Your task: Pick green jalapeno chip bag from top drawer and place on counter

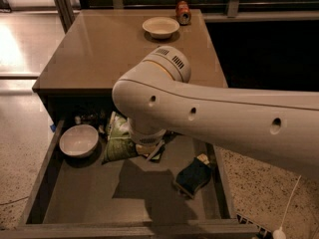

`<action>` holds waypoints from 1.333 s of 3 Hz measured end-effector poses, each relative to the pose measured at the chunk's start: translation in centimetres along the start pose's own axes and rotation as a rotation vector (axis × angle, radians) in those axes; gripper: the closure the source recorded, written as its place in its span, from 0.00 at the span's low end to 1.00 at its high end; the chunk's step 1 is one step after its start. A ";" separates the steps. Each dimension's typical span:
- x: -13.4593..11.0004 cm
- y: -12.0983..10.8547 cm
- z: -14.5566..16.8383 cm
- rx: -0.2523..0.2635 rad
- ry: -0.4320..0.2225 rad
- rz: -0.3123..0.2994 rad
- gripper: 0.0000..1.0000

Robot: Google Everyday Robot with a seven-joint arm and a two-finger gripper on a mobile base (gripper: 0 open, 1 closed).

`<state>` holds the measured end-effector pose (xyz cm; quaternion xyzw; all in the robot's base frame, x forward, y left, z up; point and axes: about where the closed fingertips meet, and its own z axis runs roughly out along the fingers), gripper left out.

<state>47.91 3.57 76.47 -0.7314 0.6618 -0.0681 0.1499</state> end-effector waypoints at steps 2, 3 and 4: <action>-0.2 -3.1 0.3 0.021 -0.001 0.025 1.00; -0.9 -9.9 -0.9 0.084 0.005 0.055 1.00; -0.9 -9.9 -0.9 0.084 0.005 0.055 1.00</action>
Offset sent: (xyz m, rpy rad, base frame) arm 0.0572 0.0125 0.0055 0.0266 -0.0182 -0.0542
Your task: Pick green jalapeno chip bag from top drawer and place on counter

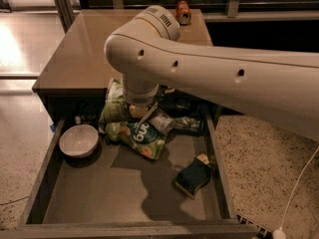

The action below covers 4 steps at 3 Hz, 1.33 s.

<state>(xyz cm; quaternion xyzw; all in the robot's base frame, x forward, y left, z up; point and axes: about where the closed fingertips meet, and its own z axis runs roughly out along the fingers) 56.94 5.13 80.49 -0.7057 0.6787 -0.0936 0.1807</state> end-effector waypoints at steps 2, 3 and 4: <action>4.0 -2.0 -4.1 0.091 0.065 0.093 1.00; 5.4 -3.2 -5.0 0.114 0.088 0.132 1.00; 5.4 -4.2 -5.2 0.125 0.084 0.141 1.00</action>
Offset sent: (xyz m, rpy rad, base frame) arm 0.0138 -0.0762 0.0665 -0.0247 -0.1232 -0.2090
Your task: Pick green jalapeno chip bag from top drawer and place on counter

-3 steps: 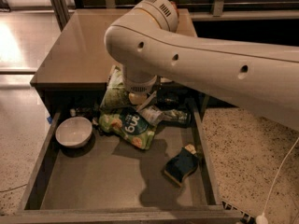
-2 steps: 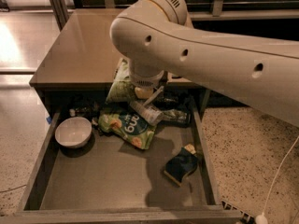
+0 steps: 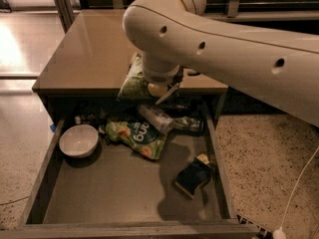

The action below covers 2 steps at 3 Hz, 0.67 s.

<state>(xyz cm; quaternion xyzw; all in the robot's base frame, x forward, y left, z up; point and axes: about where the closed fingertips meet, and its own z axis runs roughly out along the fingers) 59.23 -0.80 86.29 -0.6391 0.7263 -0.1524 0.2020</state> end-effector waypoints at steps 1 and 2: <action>-0.4 -1.9 -0.1 0.013 -0.001 0.004 1.00; -1.0 -3.8 0.1 0.019 -0.003 0.005 1.00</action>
Offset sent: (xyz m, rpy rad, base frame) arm 0.0607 0.0080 0.0277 0.0070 -0.0241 -0.0057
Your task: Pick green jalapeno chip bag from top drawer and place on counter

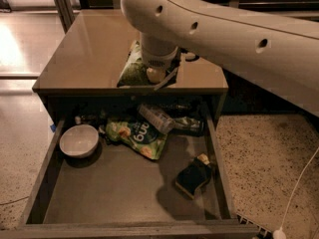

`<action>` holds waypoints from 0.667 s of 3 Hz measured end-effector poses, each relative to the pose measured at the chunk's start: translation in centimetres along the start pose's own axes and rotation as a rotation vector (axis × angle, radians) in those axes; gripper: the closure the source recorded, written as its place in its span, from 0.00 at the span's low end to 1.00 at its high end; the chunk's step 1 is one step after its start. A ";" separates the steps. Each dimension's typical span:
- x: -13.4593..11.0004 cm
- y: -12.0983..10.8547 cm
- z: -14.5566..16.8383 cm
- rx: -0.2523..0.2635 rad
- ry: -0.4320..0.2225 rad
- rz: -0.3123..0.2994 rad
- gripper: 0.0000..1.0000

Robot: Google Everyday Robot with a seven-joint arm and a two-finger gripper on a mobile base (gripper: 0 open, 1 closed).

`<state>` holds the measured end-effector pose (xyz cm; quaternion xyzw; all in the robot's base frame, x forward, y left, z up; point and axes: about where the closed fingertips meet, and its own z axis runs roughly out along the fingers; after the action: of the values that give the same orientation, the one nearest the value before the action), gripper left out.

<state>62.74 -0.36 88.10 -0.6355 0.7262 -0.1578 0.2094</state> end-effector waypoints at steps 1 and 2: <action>-1.6 -2.6 1.3 0.014 -0.029 -0.016 1.00; -1.6 -2.6 1.3 0.014 -0.029 -0.016 1.00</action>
Offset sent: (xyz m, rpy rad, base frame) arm 0.0489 0.0242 0.0027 0.0258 -0.0309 0.0493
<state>65.84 0.91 88.43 -0.6421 0.7169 -0.1553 0.2230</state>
